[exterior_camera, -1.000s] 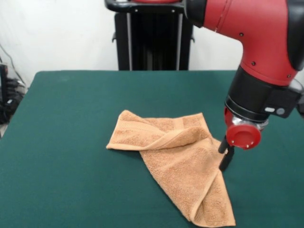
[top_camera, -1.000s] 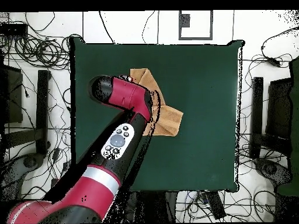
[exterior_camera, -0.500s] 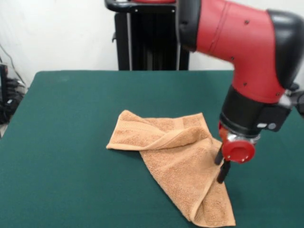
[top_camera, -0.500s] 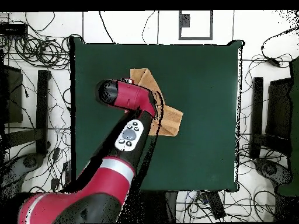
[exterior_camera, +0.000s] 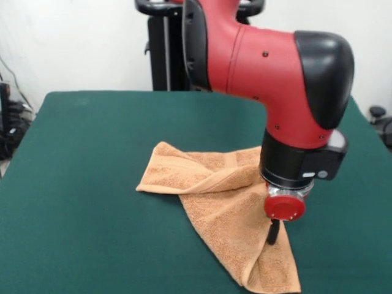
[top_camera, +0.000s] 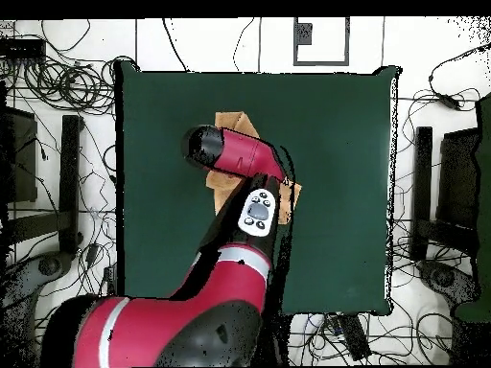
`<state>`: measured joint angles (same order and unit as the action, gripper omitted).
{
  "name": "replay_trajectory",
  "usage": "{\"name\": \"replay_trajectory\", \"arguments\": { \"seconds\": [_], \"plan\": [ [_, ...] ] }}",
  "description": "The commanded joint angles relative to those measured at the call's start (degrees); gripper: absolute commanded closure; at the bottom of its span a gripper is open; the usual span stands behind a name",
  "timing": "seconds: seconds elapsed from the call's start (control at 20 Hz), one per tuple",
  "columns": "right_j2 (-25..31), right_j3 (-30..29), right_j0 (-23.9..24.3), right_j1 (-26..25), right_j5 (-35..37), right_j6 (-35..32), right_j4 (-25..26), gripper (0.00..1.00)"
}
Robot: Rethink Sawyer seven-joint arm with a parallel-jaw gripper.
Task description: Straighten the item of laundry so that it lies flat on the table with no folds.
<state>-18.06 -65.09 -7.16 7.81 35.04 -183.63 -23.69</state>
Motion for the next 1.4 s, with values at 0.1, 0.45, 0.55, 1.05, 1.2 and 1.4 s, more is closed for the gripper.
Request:
{"name": "replay_trajectory", "arguments": {
  "seconds": [0.1,0.45,0.55,1.05,1.2,1.4],
  "plan": [
    [12.5,-4.8,3.6,-3.8,-0.9,15.3,7.0,0.0],
    [15.8,-6.1,6.8,-2.8,-2.0,15.8,12.2,0.0],
    [16.9,-6.8,8.2,-2.4,-2.0,16.9,13.9,0.0],
    [20.0,-6.6,12.3,-3.4,-3.1,17.3,22.6,0.0],
    [19.8,-5.8,11.6,-3.6,-1.9,14.3,23.6,0.0],
    [19.4,-5.3,10.8,-3.9,-1.7,11.7,24.2,0.0]
  ]
}}
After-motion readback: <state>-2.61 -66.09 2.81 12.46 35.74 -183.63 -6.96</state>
